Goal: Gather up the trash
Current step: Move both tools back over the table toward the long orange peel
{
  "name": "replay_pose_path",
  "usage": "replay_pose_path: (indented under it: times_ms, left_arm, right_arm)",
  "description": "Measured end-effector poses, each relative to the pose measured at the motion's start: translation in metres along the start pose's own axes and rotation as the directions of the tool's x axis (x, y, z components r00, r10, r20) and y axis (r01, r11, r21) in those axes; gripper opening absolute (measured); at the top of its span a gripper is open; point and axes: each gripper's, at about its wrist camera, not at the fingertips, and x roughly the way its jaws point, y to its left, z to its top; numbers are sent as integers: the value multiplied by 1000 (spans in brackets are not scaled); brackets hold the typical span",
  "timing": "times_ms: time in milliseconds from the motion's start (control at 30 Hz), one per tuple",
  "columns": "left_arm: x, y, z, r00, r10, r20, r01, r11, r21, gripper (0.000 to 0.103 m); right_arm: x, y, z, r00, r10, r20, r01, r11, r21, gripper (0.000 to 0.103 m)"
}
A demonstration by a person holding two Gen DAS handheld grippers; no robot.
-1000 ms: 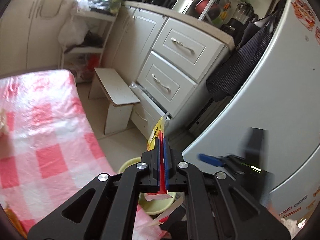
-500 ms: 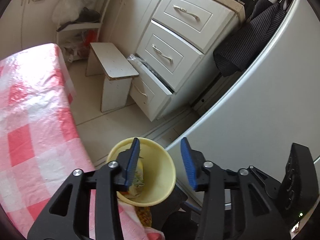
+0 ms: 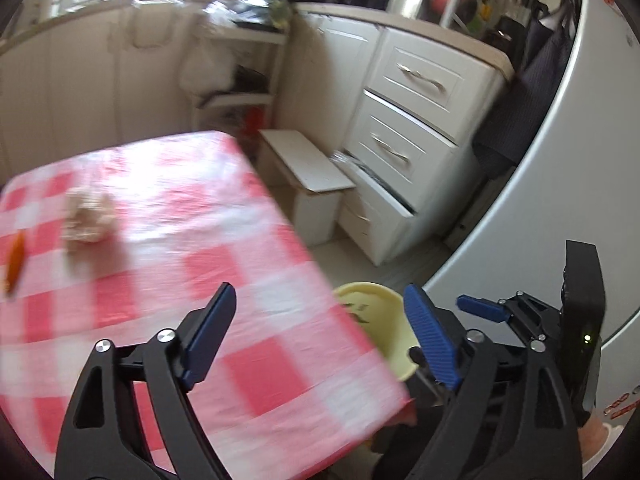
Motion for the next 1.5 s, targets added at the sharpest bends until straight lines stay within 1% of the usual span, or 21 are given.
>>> replay_pose_path:
  times_ms: [100, 200, 333, 433, 467, 533, 567, 633, 733, 800, 867, 933, 967, 1167, 1233, 1400, 1500]
  left_arm:
    - [-32, 30, -5, 997, 63, 33, -63, 998, -21, 89]
    - [-64, 60, -12, 991, 121, 60, -119, 992, -36, 92]
    - [-102, 106, -27, 975, 205, 83, -196, 976, -97, 92]
    - [-129, 143, -44, 959, 265, 97, -244, 951, -188, 92]
    - [-140, 160, -51, 950, 295, 99, -264, 934, -241, 92]
    - [-149, 179, -59, 941, 326, 90, -285, 907, -309, 92]
    - [-157, 194, -65, 934, 349, 82, -299, 884, -358, 92]
    - [-168, 211, -73, 924, 375, 75, -316, 859, -403, 92]
    - [-177, 225, -79, 919, 387, 76, -318, 840, -440, 92]
    - [-179, 232, -78, 915, 398, 70, -331, 837, -436, 92]
    - [-174, 235, -72, 909, 414, 56, -358, 841, -404, 92]
    - [-166, 244, -65, 899, 436, 27, -395, 838, -377, 92]
    - [-164, 248, -65, 898, 439, 18, -401, 835, -377, 92]
    - [-139, 277, -51, 899, 436, -47, -419, 820, -390, 92]
    - [-132, 283, -49, 898, 435, -60, -423, 818, -390, 92]
    - [-108, 300, -46, 897, 429, -109, -433, 801, -412, 92]
    - [-96, 305, -46, 897, 425, -125, -436, 797, -418, 92]
  right_arm:
    - [-2, 20, 4, 1000, -3, 19, 4, 998, -61, 79]
    - [-6, 39, 9, 999, 2, 50, 4, 993, -114, 80]
    - [-10, 62, 18, 996, 47, 78, -36, 989, -142, 80]
    - [-10, 85, 23, 993, 89, 79, -75, 984, -161, 80]
    - [-8, 93, 25, 992, 104, 77, -90, 981, -171, 80]
    - [-8, 109, 28, 989, 128, 71, -113, 976, -187, 80]
    - [-7, 120, 30, 987, 147, 68, -131, 971, -198, 80]
    - [-6, 134, 31, 982, 178, 60, -163, 966, -203, 80]
    - [-1, 156, 36, 970, 240, 40, -227, 953, -203, 81]
    - [2, 172, 38, 961, 277, 24, -267, 943, -198, 81]
    - [8, 185, 42, 951, 308, 9, -300, 934, -193, 81]
    - [11, 196, 44, 946, 323, -2, -317, 929, -190, 81]
    - [15, 203, 45, 944, 329, -10, -325, 926, -191, 81]
    - [26, 223, 45, 944, 328, -45, -330, 920, -214, 81]
    - [32, 224, 44, 944, 326, -61, -331, 919, -213, 81]
    - [40, 229, 44, 944, 319, -84, -330, 919, -216, 80]
    - [44, 230, 42, 942, 320, -101, -335, 916, -219, 72]
